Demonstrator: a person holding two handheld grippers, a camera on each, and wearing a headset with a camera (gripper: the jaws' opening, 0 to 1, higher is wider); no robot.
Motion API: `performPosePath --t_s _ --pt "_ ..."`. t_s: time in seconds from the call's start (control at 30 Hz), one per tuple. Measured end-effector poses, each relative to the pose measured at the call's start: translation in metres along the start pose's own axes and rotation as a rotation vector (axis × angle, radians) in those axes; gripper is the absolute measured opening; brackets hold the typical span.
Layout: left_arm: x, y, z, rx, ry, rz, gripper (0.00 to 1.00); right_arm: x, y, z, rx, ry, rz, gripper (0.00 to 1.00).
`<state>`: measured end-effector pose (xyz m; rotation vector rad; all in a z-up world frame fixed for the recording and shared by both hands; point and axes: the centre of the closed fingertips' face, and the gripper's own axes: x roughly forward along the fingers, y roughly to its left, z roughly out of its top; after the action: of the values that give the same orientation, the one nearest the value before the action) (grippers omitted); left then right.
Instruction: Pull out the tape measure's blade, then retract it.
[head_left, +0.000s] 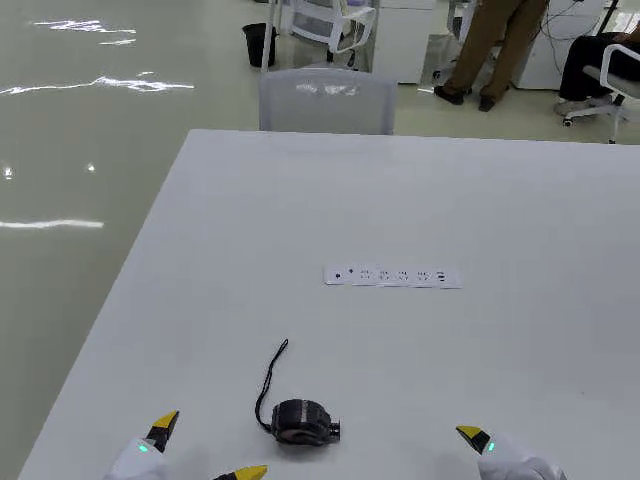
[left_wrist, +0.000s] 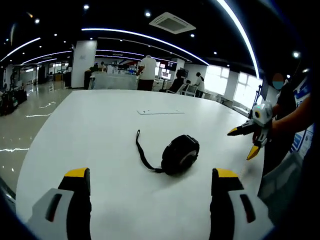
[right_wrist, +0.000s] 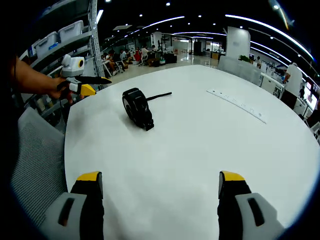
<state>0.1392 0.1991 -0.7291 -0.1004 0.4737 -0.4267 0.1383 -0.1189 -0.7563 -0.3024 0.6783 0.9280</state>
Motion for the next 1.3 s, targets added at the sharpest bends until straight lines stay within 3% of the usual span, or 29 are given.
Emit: performPosePath --t_s 0.03,0.07,0.17,0.23,0.3,0.33,0.37,0.43,0.57,0.7,0.77,0.87,1.03,1.3 --pt "-0.004 -0.004 -0.003 -0.033 0.002 -0.021 0.99 -0.005 0.000 -0.005 -0.002 0.007 -0.007 0.99" --pt "-0.013 0.002 -0.005 -0.012 -0.001 -0.023 0.99 -0.012 -0.003 -0.013 0.005 0.024 -0.031 0.99" --pt "-0.031 0.006 -0.014 0.066 0.027 -0.035 0.99 -0.035 -0.009 -0.016 0.050 -0.025 -0.081 1.00" --pt "-0.040 0.001 -0.013 0.077 0.024 -0.034 0.99 -0.049 -0.013 -0.021 0.047 -0.030 -0.108 1.00" --pt "-0.052 0.007 -0.011 0.098 0.020 -0.030 0.99 -0.063 -0.017 -0.031 0.028 -0.018 -0.138 1.00" --pt "-0.055 0.019 -0.017 0.099 0.018 -0.025 0.99 -0.072 -0.019 -0.034 0.059 -0.030 -0.142 1.00" --pt "-0.058 0.024 -0.017 0.099 0.018 -0.020 0.99 -0.077 -0.020 -0.037 0.069 -0.033 -0.150 1.00" --pt "-0.064 0.025 -0.017 0.097 0.025 -0.003 0.99 -0.093 -0.026 -0.036 0.078 -0.058 -0.198 1.00" --pt "-0.077 0.036 -0.021 0.065 0.016 -0.018 0.99 -0.114 -0.033 -0.047 0.127 -0.077 -0.228 1.00" --pt "-0.076 0.027 -0.022 0.062 0.030 -0.036 0.99 -0.123 -0.032 -0.056 0.104 -0.059 -0.250 1.00" --pt "-0.077 0.027 -0.025 0.092 0.049 -0.026 0.99 -0.128 -0.036 -0.058 0.105 -0.067 -0.264 1.00" --pt "-0.083 0.025 -0.022 0.078 0.032 -0.025 0.99 -0.133 -0.036 -0.053 0.129 -0.094 -0.280 1.00" --pt "-0.088 0.032 -0.022 0.070 0.023 -0.012 0.99 -0.127 -0.023 -0.053 0.139 -0.084 -0.268 1.00" --pt "-0.090 0.024 -0.011 0.071 0.008 -0.010 0.99 -0.124 -0.026 -0.055 0.167 -0.104 -0.279 1.00"
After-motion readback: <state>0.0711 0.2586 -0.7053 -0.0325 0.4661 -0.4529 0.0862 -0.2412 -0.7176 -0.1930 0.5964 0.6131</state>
